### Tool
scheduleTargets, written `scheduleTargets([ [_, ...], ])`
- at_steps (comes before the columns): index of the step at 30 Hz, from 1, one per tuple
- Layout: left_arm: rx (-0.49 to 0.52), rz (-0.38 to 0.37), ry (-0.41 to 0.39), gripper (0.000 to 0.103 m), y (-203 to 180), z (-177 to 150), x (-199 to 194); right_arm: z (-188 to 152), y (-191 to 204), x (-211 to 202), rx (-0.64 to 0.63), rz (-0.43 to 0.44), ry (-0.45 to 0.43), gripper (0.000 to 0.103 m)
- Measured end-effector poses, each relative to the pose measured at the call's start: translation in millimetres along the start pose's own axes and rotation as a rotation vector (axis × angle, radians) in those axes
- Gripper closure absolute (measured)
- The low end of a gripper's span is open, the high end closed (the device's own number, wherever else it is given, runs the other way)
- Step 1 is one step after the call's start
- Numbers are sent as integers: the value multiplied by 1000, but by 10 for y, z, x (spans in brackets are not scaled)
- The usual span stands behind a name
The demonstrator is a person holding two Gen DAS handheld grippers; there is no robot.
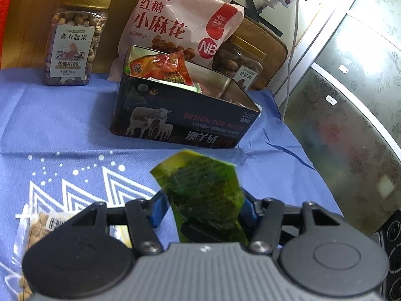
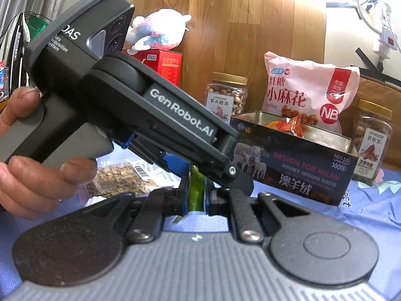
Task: Organize snacks
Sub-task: 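Carry the seaweed pack over the tin and release it inside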
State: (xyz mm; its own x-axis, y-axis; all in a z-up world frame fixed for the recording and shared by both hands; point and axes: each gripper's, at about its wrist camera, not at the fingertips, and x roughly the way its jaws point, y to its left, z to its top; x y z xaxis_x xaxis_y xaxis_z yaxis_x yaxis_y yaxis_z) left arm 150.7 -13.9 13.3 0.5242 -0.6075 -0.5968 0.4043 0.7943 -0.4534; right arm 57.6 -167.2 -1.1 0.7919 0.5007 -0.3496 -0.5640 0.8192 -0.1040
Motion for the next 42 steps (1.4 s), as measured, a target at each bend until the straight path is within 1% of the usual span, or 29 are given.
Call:
scheduleTargets([
  [11,9,-4,4,47,-4,13,9,0,-5,2,-3,-4,-3,88],
  [14,18,-10,6,47,-15,56,15,20,-30,0,9,-5,-6,88],
  [17,48,-17,-4,47,-92,152,20,76,-102,-17,25,-13,-19,88],
  [19,77,-18,-13,47,-180,270,42,137,-165,-24,16,-33,-36,88],
  [22,126,-13,-30,47,-360,518,127,250,-281,-11,-24,-86,-69,88],
  [27,185,12,-57,45,-596,938,433,433,-622,112,-46,-174,-103,88],
  [30,192,29,-57,45,-649,1159,669,492,-846,245,-52,-229,-102,88],
  [32,185,49,-59,40,-646,1278,832,498,-976,348,-53,-264,-95,88],
  [34,173,80,-62,31,-619,1349,957,482,-1108,497,-53,-303,-77,86],
  [35,164,95,-68,30,-602,1369,1006,466,-1156,560,-50,-320,-69,81],
  [36,158,108,-71,29,-577,1376,1032,437,-1210,611,-33,-341,-64,78],
  [37,155,114,-66,29,-559,1379,1060,404,-1247,641,-15,-352,-63,78],
  [40,170,105,-78,28,-523,1329,1050,321,-1282,632,-6,-350,-53,71],
  [42,184,120,-90,28,-530,1308,999,300,-1283,617,-10,-356,-58,59],
])
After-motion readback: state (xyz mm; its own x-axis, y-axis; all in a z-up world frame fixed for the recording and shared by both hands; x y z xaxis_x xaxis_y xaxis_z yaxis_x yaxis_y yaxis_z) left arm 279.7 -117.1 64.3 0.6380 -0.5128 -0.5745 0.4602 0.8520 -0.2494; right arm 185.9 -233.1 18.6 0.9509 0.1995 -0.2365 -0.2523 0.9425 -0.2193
